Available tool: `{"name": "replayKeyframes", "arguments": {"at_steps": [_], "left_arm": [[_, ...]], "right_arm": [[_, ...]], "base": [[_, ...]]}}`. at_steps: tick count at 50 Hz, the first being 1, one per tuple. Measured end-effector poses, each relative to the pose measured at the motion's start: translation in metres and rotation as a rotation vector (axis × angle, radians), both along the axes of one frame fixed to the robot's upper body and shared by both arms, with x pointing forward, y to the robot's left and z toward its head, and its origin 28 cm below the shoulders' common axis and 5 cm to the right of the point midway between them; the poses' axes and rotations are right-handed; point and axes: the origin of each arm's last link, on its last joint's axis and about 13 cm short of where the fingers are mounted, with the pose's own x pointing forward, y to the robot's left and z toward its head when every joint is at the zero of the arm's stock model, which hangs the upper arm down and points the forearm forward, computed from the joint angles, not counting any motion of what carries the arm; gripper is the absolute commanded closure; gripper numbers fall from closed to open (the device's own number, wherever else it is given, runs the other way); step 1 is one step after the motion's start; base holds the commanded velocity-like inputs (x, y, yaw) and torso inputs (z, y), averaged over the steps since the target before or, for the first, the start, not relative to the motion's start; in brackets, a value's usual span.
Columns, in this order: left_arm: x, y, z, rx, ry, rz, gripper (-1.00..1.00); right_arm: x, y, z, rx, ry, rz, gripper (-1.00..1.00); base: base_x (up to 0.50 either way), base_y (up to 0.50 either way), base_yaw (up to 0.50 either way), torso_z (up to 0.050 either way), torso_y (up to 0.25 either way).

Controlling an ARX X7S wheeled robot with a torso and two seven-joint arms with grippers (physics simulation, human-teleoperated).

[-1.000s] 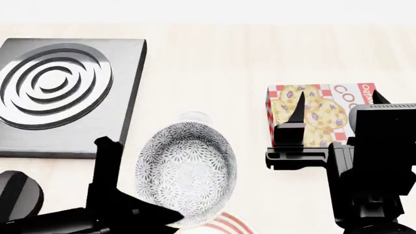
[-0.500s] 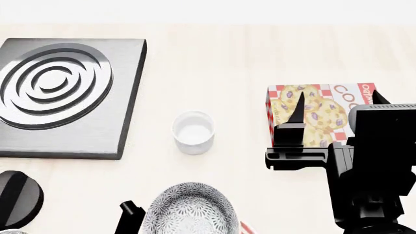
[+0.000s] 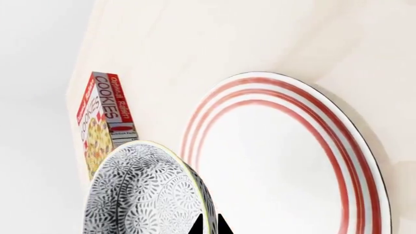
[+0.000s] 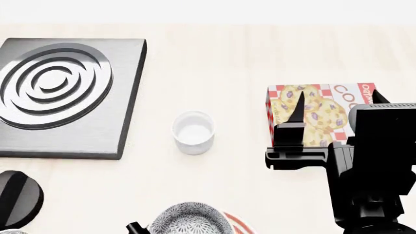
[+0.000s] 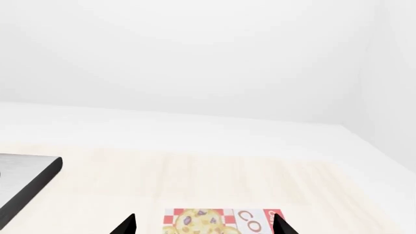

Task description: Pick the akita bowl on the stove and place it on the plate.

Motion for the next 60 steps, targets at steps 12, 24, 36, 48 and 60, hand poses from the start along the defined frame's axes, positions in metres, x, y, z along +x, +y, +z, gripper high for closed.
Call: {"name": "replayKeyframes", "arguments": {"at_steps": [12,24,36,48,60], "left_arm": [[0.003,0.0,-0.008,-0.002,0.002,0.011,1.0],[0.006,-0.001,-0.013,-0.013,-0.001,0.02,1.0],[0.009,-0.002,-0.019,-0.018,-0.001,0.032,1.0],[0.01,-0.002,-0.026,-0.021,0.006,0.044,1.0],[0.013,-0.004,-0.027,-0.04,-0.001,0.05,1.0]], "right_arm": [[0.0,0.0,0.0,-0.001,0.0,0.0,-1.0],[0.001,0.0,-0.001,0.0,0.0,0.001,-1.0],[0.0,0.0,-0.001,-0.001,0.0,0.001,-1.0],[0.0,0.0,0.0,-0.001,0.0,0.001,-1.0],[0.0,0.0,0.0,0.0,0.0,0.001,-1.0]], "base": [[0.0,0.0,0.0,0.0,0.001],[0.0,0.0,0.0,0.0,0.0],[0.0,0.0,0.0,0.0,0.0],[0.0,0.0,0.0,0.0,0.001],[0.0,0.0,0.0,0.0,0.0]]}}
